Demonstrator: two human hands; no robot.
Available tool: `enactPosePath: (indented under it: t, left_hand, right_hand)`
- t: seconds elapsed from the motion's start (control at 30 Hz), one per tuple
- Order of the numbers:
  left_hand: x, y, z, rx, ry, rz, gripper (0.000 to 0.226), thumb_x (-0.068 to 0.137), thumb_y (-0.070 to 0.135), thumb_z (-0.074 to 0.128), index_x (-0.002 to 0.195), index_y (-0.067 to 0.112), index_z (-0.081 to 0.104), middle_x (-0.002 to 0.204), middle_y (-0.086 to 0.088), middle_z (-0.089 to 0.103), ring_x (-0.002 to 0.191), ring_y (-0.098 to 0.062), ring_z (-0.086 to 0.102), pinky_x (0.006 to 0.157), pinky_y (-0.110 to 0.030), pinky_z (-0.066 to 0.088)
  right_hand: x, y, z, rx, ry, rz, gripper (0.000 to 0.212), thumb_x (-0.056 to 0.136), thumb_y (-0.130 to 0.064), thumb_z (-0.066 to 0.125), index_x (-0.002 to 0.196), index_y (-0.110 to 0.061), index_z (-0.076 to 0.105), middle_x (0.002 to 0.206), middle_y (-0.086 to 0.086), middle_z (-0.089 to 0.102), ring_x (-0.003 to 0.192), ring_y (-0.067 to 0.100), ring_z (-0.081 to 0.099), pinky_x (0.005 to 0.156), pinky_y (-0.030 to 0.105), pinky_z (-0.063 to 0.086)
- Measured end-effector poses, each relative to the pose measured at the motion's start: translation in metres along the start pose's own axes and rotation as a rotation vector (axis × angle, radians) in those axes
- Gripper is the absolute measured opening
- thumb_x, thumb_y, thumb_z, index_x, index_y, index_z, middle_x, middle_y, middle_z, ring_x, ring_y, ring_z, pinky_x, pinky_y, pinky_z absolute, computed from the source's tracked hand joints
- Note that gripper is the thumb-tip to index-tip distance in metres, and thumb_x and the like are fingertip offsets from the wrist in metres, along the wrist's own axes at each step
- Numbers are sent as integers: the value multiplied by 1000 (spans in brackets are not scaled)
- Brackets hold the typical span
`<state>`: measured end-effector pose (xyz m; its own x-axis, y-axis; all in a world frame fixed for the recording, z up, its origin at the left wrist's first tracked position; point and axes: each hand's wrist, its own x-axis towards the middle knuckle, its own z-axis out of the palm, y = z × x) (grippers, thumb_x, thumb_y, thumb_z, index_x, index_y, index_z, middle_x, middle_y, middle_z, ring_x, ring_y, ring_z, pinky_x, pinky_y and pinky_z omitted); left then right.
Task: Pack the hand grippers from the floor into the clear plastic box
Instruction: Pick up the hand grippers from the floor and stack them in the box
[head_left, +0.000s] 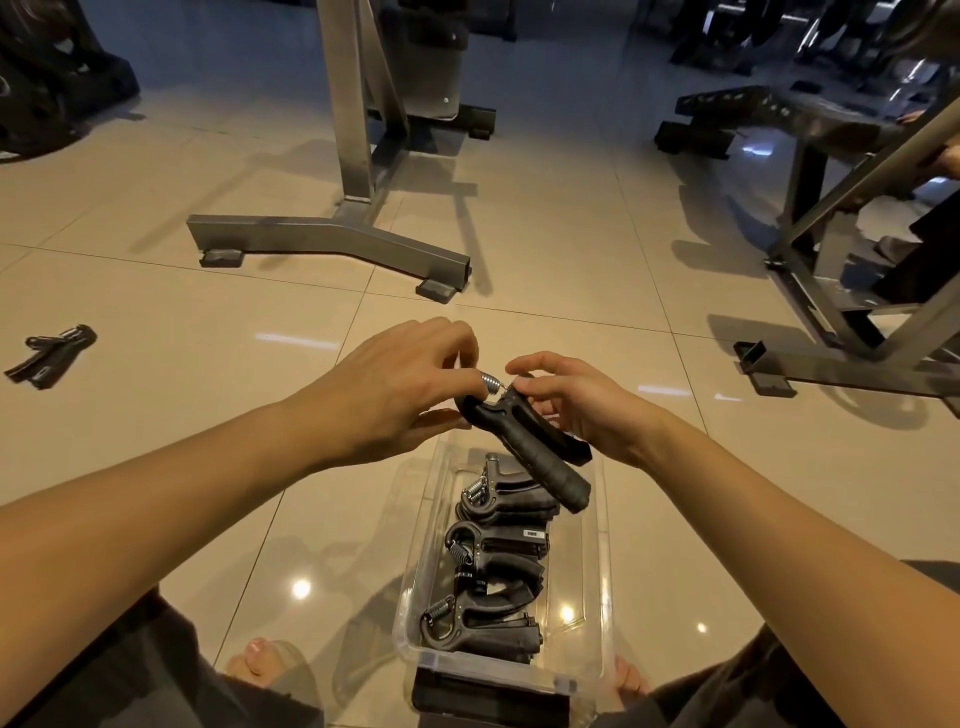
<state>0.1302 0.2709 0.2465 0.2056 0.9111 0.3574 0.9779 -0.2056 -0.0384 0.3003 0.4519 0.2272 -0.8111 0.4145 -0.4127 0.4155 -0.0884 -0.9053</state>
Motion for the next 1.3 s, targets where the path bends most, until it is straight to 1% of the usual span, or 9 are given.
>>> enactPosePath:
  t: [0.07, 0.17, 0.27, 0.4, 0.73, 0.97, 1.13, 1.23, 1.3]
  left_hand:
    - [-2, -2, 1, -72, -29, -27, 26, 90, 42, 58, 110, 25, 64, 116, 3, 61, 102, -16, 56, 78, -33, 52]
    - [-5, -3, 2, -153, -73, -125, 27, 93, 45, 50, 107, 27, 64, 96, 11, 65, 86, -10, 59, 72, -34, 56]
    - [-6, -6, 3, -167, -85, -221, 24, 96, 44, 51, 106, 26, 64, 87, 14, 62, 76, -9, 57, 67, -27, 49]
    - [-5, -7, 5, -211, -93, -394, 18, 99, 41, 55, 107, 25, 59, 84, 11, 66, 69, -14, 57, 63, -34, 47]
    - [6, -6, 6, -846, 5, -865, 16, 99, 27, 61, 101, 12, 68, 79, -4, 74, 70, -17, 72, 66, -30, 62]
    - [6, -16, 20, -1113, -98, -980, 29, 100, 29, 59, 98, 2, 70, 81, -16, 74, 69, -27, 72, 65, -34, 61]
    - [-5, -19, 60, -690, -142, -899, 32, 105, 29, 46, 95, 11, 71, 84, -2, 71, 79, -20, 70, 74, -39, 57]
    - [-20, -15, 87, -339, -389, -678, 25, 101, 28, 52, 118, 21, 68, 111, 3, 68, 102, -19, 62, 81, -34, 49]
    - [-28, -12, 100, -243, -517, -572, 42, 96, 39, 61, 134, 23, 58, 133, 4, 59, 122, -18, 54, 95, -34, 47]
  right_hand:
    - [1, -1, -1, -115, -2, -8, 42, 89, -38, 69, 127, -23, 60, 107, 13, 69, 89, 23, 61, 88, 41, 53]
    - [-2, -6, -3, -192, -47, -65, 44, 89, -43, 70, 127, -24, 61, 112, 13, 72, 96, 23, 68, 100, 44, 52]
    - [-8, -9, -3, -334, -73, -144, 39, 91, -36, 73, 126, -23, 65, 109, 3, 75, 101, 19, 70, 92, 33, 56]
    - [-9, -5, 4, -438, -15, -322, 26, 93, -17, 72, 119, -13, 70, 95, 5, 72, 79, 17, 69, 67, 21, 53]
    - [-9, 1, 13, -1223, 289, -621, 70, 81, -54, 75, 139, -26, 47, 125, -7, 56, 110, 14, 52, 96, 34, 46]
    - [-7, 14, 16, -1195, 276, -602, 65, 84, -55, 71, 138, -25, 53, 120, -9, 56, 105, 13, 53, 88, 34, 49]
    - [-2, 37, 16, -1172, 288, -446, 60, 85, -54, 69, 135, -24, 55, 116, -8, 58, 104, 15, 56, 86, 37, 51]
    - [1, 56, 17, -1225, 272, -319, 58, 84, -55, 70, 133, -26, 55, 116, -8, 57, 106, 18, 56, 86, 39, 51]
    - [4, 70, 15, -1272, 260, -234, 57, 84, -53, 72, 130, -23, 57, 117, -6, 58, 107, 19, 56, 85, 38, 51]
